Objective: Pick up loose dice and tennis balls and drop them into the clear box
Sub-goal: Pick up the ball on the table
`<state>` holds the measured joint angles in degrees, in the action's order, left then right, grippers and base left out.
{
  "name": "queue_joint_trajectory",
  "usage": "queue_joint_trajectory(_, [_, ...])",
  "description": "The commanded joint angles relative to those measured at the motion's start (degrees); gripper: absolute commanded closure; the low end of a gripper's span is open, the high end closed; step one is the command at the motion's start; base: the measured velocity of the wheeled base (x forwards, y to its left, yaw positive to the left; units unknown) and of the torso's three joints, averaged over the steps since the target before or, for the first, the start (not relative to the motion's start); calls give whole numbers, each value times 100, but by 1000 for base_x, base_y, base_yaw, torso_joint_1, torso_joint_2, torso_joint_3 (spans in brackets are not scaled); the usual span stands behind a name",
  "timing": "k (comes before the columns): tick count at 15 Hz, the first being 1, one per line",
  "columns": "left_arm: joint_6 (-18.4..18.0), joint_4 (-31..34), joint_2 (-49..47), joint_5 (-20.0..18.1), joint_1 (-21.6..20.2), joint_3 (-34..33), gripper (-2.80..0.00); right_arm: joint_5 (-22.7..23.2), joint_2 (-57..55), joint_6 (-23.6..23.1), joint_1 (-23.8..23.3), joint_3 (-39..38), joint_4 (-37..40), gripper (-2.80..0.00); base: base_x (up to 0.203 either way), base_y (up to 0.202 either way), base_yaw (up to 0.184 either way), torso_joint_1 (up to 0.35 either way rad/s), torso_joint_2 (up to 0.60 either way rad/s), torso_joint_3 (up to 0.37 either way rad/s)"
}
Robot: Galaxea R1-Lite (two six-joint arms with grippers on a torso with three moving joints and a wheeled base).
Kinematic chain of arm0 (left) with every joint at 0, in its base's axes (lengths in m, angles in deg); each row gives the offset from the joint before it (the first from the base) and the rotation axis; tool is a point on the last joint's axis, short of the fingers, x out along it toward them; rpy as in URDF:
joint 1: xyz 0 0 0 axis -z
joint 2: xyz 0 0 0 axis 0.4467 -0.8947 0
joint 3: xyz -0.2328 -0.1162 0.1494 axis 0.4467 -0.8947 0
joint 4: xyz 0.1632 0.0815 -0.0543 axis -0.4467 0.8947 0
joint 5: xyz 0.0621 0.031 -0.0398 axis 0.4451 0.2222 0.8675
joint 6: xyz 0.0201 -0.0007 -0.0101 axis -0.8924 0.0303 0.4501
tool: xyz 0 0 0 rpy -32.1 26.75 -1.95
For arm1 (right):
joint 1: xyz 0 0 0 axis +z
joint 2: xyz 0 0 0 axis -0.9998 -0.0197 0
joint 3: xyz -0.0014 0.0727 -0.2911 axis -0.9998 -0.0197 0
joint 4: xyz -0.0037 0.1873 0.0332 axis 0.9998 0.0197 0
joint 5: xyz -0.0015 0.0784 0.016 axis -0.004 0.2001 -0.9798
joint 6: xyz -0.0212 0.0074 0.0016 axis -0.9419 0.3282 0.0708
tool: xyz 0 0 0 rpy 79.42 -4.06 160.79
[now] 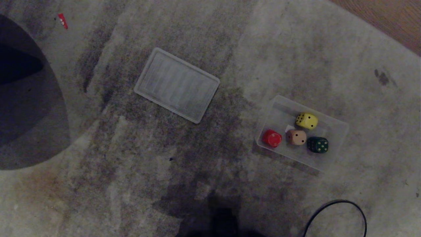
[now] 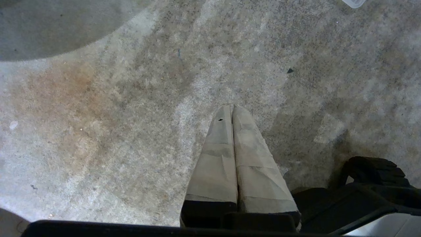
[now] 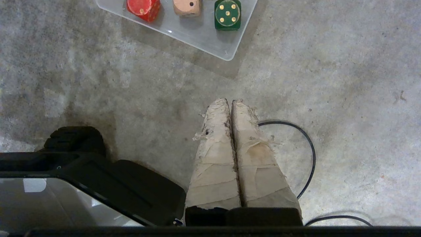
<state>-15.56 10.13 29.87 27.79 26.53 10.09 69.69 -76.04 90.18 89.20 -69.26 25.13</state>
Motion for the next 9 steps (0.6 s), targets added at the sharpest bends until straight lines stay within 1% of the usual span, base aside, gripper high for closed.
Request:
queue_joint_trajectory(1, [-9,7,-9,5,0,-9,0,2,-1,2,2,-2,10,0,0,0,0,0,0,0])
queue_joint_trajectory(9, [-9,-10,-9,-12,0,-9,0,2,-1,2,2,-2,10,0,0,0,0,0,0,0])
